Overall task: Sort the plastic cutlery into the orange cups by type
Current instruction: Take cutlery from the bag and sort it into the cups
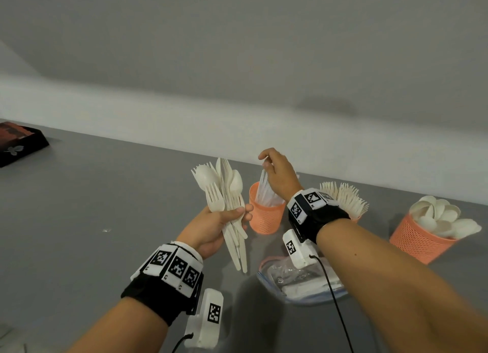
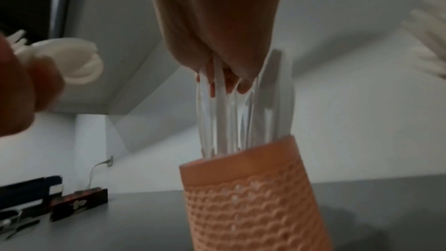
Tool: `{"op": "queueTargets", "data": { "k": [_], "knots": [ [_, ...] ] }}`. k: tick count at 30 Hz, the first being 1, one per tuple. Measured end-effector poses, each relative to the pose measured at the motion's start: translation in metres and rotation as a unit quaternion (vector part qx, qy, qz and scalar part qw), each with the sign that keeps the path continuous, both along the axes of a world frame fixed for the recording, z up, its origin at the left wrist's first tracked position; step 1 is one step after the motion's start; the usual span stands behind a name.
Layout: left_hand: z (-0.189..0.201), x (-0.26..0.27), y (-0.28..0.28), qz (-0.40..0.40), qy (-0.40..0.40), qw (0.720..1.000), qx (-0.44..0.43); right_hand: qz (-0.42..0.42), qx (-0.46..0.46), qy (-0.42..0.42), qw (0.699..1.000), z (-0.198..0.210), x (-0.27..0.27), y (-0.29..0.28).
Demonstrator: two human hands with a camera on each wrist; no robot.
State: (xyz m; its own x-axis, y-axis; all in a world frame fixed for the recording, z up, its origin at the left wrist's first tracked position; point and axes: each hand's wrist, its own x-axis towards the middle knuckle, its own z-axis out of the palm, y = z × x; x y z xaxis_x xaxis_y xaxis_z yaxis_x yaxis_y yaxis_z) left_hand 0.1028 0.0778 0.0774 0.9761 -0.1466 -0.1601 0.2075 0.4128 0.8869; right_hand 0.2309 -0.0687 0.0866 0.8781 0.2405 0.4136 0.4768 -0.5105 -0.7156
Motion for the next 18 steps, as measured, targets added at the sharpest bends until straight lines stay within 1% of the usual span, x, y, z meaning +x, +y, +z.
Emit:
{"op": "queueTargets", "data": {
  "k": [2, 4, 6, 8, 9, 10, 12, 13, 14, 16, 18],
  "knots": [
    [0.001, 0.001, -0.003, -0.001, -0.003, 1.000, -0.010, 0.004, -0.024, -0.055, 0.998, 0.012, -0.007, -0.002],
    [0.000, 0.003, -0.006, 0.011, -0.005, 1.000, -0.028, 0.016, 0.011, -0.080, 0.997, 0.026, -0.021, -0.004],
    [0.002, 0.004, -0.011, 0.022, -0.007, 0.998, -0.052, 0.035, 0.068, -0.068, 0.995, 0.033, -0.044, -0.008],
    [0.004, 0.004, -0.016, 0.026, -0.012, 0.996, -0.082, 0.048, 0.105, -0.023, 0.993, 0.030, -0.069, -0.016],
    [0.005, 0.005, -0.020, 0.023, -0.014, 0.995, -0.096, 0.055, 0.112, 0.020, 0.992, 0.027, -0.080, -0.021],
    [0.006, 0.006, -0.023, 0.014, -0.018, 0.994, -0.111, 0.064, 0.108, 0.082, 0.989, 0.022, -0.090, -0.026],
    [0.008, 0.008, -0.031, 0.002, -0.022, 0.990, -0.139, 0.096, 0.078, 0.209, 0.970, 0.008, -0.109, -0.034],
    [0.008, 0.008, -0.036, 0.005, -0.019, 0.989, -0.147, 0.106, 0.053, 0.232, 0.965, 0.001, -0.115, -0.036],
    [0.007, 0.009, -0.040, 0.010, -0.016, 0.988, -0.154, 0.107, 0.037, 0.234, 0.966, -0.005, -0.120, -0.039],
    [0.007, 0.007, -0.049, 0.008, -0.020, 0.987, -0.160, 0.101, 0.047, 0.235, 0.966, -0.008, -0.127, -0.045],
    [0.008, 0.004, -0.059, -0.020, -0.028, 0.988, -0.152, 0.099, 0.074, 0.262, 0.957, -0.005, -0.131, -0.053]
  ]
}}
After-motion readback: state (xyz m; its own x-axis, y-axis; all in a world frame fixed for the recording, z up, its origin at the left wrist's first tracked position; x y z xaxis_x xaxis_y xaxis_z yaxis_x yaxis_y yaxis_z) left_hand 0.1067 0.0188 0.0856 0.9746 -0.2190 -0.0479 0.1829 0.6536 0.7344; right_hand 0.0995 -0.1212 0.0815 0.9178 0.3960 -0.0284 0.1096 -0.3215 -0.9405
